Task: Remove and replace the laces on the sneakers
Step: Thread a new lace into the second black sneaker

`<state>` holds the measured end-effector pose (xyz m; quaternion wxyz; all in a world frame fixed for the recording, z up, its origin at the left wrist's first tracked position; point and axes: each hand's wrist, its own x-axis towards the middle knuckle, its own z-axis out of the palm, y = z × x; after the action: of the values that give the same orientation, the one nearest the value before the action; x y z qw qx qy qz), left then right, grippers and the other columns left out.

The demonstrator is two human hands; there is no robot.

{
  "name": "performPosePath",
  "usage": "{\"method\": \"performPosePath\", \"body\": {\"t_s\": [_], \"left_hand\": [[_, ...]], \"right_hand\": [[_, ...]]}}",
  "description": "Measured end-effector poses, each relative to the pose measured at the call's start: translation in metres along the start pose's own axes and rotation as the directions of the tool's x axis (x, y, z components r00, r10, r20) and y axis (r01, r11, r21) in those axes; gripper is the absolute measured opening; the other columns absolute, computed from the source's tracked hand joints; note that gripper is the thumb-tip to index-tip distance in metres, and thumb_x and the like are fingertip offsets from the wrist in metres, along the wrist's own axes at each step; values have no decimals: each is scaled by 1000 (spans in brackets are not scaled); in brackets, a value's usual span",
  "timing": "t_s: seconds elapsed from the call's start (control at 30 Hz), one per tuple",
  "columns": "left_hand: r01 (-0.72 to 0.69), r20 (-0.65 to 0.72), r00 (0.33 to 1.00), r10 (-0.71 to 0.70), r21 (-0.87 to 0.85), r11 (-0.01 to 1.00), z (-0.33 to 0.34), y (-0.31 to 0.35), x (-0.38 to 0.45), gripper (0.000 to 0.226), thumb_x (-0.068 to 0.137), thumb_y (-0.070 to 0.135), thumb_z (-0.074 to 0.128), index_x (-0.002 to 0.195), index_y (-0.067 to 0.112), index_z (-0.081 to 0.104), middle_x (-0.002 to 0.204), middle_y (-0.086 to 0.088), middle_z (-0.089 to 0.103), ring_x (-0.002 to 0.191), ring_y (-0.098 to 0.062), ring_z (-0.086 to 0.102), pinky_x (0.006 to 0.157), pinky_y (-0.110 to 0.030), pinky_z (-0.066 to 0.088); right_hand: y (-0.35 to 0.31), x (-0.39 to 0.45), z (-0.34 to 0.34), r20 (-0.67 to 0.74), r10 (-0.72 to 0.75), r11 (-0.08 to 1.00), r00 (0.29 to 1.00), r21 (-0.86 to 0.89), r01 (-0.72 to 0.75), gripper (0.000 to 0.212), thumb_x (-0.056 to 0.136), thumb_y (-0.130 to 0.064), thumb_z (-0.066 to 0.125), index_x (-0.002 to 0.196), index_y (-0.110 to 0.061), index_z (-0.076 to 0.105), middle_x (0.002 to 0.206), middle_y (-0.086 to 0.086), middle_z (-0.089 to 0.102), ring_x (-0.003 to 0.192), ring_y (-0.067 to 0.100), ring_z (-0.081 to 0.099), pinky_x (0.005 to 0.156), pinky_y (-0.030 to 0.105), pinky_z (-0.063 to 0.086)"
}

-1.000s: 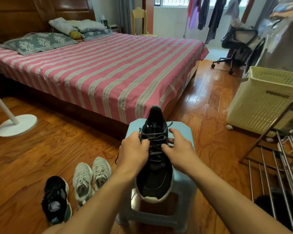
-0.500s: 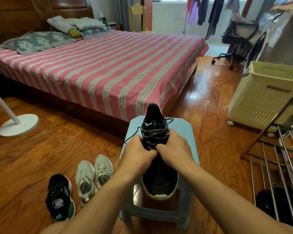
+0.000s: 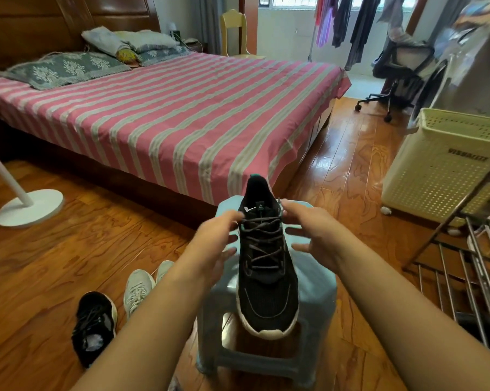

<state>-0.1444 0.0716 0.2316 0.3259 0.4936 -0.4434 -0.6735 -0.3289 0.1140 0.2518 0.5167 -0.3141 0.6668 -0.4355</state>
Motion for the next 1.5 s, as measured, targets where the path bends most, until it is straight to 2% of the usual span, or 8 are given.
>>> {"method": "performPosePath", "body": {"t_s": [0.17, 0.37, 0.57, 0.73, 0.87, 1.07, 1.3, 1.5], "left_hand": [[-142, -283, 958, 35, -368, 919, 19, 8, 15, 16, 101, 18, 62, 105, 4, 69, 90, -4, 69, 79, -14, 67, 67, -26, 54], [-149, -345, 934, -94, -615, 775, 17, -1, 10, 29, 111, 20, 42, 97, -2, 57, 105, -20, 66, 95, -31, 72, 79, -45, 62], [-322, -238, 926, 294, -86, 943, 8, 17, 3, 24, 105, 27, 56, 90, 13, 68, 93, -3, 76, 95, -14, 71, 90, -39, 55], [-473, 121, 872, 475, 462, 751, 22, 40, 13, 18, 103, 22, 58, 97, 21, 75, 84, 9, 72, 78, 4, 64, 78, -22, 51], [-501, 233, 864, 446, 488, 715, 27, 42, 13, 18, 102, 21, 60, 113, 22, 74, 102, 7, 76, 97, -11, 71, 89, -37, 57], [-410, 219, 912, 347, 547, 730, 12, 36, 18, 18, 100, 15, 62, 104, 32, 65, 104, 5, 72, 103, -16, 69, 92, -35, 56], [-408, 157, 900, 408, 637, 654, 1, 23, 20, 35, 93, -1, 50, 116, 23, 64, 115, 6, 67, 107, -11, 61, 90, -29, 49], [-405, 124, 909, 398, 484, 775, -10, 29, 26, 15, 98, 9, 61, 97, 19, 72, 100, -3, 75, 102, -21, 68, 98, -41, 52]], "right_hand": [[-4, 15, 15, -208, -122, 978, 970, 144, 154, 20, 101, -20, 59, 107, -1, 65, 90, 7, 62, 76, 14, 58, 75, 30, 56], [5, 17, 5, -240, -50, 914, 970, 380, 141, 23, 108, -11, 41, 105, 5, 57, 94, 14, 64, 79, 21, 63, 76, 32, 60], [-3, 5, -5, -191, -223, 965, 956, 95, 244, 10, 100, -15, 59, 92, -9, 62, 95, 11, 70, 87, 19, 65, 97, 49, 55], [-31, -3, 2, -145, -547, 837, 825, -102, 537, 11, 96, -18, 66, 95, -8, 71, 87, 7, 72, 85, 18, 69, 85, 36, 57], [-48, -2, 15, 3, -621, 779, 784, -113, 617, 15, 100, -14, 60, 100, -6, 73, 83, 1, 73, 74, 1, 66, 67, 15, 52], [-18, 23, 0, 172, -513, 684, 841, -510, 521, 33, 99, -38, 59, 131, -29, 62, 122, -11, 68, 114, 4, 61, 102, 33, 48], [-6, 25, -9, 167, -526, 563, 834, -666, 489, 39, 85, 6, 53, 104, -25, 66, 100, -8, 69, 93, 8, 61, 83, 28, 48], [-12, 27, -14, 108, -418, 782, 902, -464, 417, 30, 90, 0, 51, 94, -20, 73, 93, -3, 71, 82, 9, 60, 77, 30, 47]]}}
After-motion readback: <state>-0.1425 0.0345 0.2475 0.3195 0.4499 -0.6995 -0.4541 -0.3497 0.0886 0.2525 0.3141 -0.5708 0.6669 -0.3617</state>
